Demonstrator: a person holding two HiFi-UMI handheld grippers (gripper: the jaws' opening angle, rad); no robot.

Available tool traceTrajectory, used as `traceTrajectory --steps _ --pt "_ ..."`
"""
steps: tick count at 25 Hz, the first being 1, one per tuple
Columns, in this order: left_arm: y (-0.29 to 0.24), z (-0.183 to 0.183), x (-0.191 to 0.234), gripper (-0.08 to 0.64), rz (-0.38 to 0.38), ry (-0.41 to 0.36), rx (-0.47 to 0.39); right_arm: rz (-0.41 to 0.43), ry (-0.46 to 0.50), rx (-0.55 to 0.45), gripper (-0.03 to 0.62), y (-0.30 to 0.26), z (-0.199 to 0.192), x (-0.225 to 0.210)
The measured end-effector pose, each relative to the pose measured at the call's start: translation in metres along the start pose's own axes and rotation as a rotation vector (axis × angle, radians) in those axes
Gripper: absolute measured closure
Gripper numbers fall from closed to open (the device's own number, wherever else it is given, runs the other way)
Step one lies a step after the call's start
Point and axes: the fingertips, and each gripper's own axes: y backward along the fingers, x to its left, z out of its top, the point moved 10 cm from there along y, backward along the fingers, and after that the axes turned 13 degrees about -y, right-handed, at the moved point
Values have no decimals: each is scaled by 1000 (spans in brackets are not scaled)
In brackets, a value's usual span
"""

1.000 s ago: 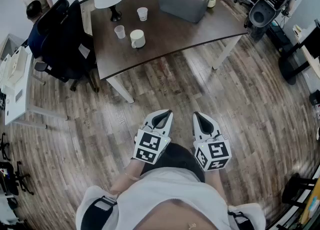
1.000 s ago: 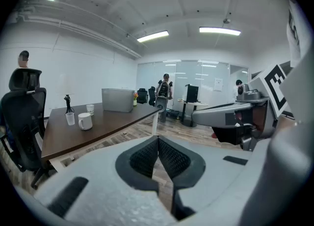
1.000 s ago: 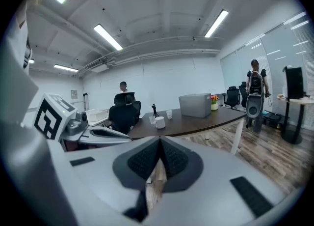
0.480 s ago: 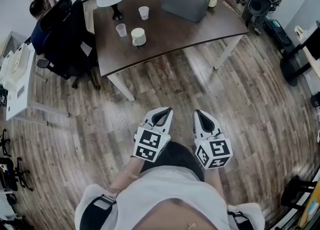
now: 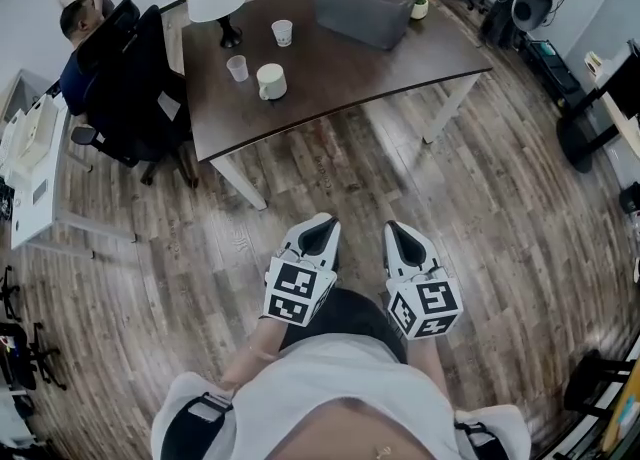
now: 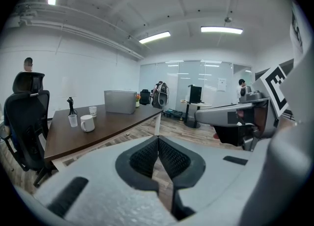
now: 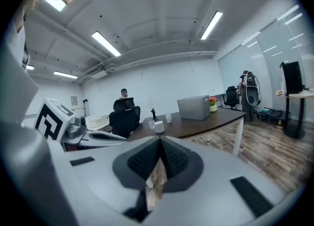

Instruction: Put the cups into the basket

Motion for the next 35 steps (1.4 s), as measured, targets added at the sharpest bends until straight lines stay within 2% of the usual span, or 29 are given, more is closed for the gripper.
traceTrajectory --steps 13,20,27,35 --pt "-47 20 5 548 -60 -15 2 -91 -67 -4 580 -11 13 -36" --pt "-71 24 19 548 -62 9 19 -75 -75 30 580 -40 22 -50" --pt "-104 26 60 548 -49 28 36 -30 -54 55 580 -97 47 -61" --pt "-163 52 126 548 -45 11 -12 -11 -5 33 580 -176 95 -81"
